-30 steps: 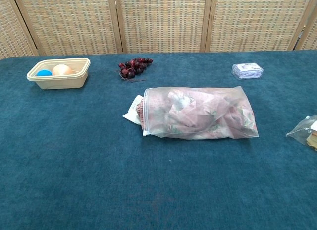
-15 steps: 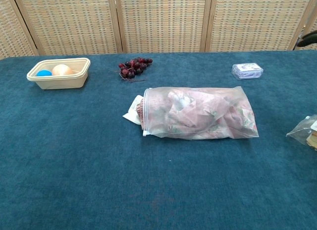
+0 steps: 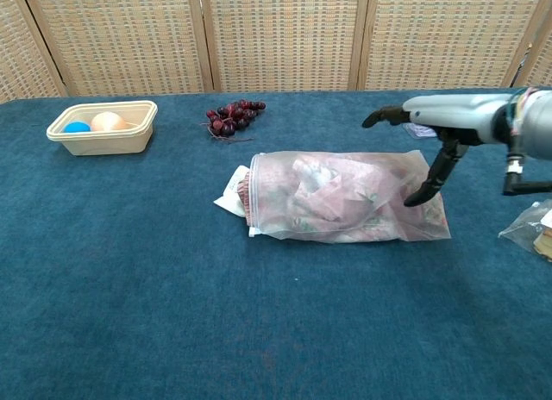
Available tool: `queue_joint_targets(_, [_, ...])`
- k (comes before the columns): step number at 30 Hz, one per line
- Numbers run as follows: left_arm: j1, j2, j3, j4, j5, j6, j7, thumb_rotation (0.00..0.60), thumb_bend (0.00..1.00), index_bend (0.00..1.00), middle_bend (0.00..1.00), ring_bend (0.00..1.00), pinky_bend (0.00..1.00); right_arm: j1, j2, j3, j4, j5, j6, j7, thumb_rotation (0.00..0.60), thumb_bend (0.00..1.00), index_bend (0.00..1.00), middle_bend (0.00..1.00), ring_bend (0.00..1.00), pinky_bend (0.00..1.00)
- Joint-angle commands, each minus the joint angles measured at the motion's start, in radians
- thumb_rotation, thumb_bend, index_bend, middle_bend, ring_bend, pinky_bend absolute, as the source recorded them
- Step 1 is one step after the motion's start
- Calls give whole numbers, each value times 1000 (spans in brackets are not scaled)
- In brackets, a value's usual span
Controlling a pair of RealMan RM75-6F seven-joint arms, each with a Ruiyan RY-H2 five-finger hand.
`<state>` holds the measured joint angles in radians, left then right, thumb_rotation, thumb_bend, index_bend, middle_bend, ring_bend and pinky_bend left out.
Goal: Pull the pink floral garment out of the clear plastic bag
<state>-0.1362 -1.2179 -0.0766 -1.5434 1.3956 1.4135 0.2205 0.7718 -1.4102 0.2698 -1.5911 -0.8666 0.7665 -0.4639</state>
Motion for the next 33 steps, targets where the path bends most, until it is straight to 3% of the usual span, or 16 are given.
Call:
queue_joint_targets(1, [-3, 1, -3, 5, -3, -3, -9, 600, 106, 0, 0, 0, 0, 77, -92, -14, 88, 115, -29, -54, 600, 0, 0, 0, 0, 0])
queue_joint_targets(11, [-8, -2, -4, 9, -8, -9, -11, 600, 106, 0, 0, 0, 0, 142, -185, -35, 198, 200, -16, -65, 600, 0, 5, 37, 3, 0])
queue_joint_targets(13, [-8, -1, -4, 9, -8, -8, -12, 600, 106, 0, 0, 0, 0, 150, -201, -40, 214, 199, 0, -69, 600, 0, 76, 149, 65, 18])
queue_joint_targets(15, [-8, -1, -3, 9, -9, -10, -13, 600, 106, 0, 0, 0, 0, 154, -211, -44, 224, 193, 9, -72, 600, 0, 221, 296, 195, 105])
queue_joint_targets(18, [-11, -2, -2, 8, -11, -15, -12, 600, 106, 0, 0, 0, 0, 158, -238, -55, 251, 166, 44, -80, 600, 124, 446, 486, 371, 339])
queue_joint_targets(21, [-14, -3, -1, 8, -11, -20, -10, 600, 106, 0, 0, 0, 0, 155, -254, -63, 262, 118, 56, -59, 600, 436, 585, 597, 469, 490])
queue_joint_targets(23, [-18, -6, -3, 8, -13, -24, -10, 600, 106, 0, 0, 0, 0, 148, -257, -69, 264, 62, 61, -26, 600, 528, 608, 616, 488, 510])
queue_joint_targets(33, [-77, -19, -23, 17, 37, -55, -49, 600, 106, 0, 0, 0, 0, 109, -215, -107, 241, -303, 101, 232, 600, 556, 613, 618, 492, 510])
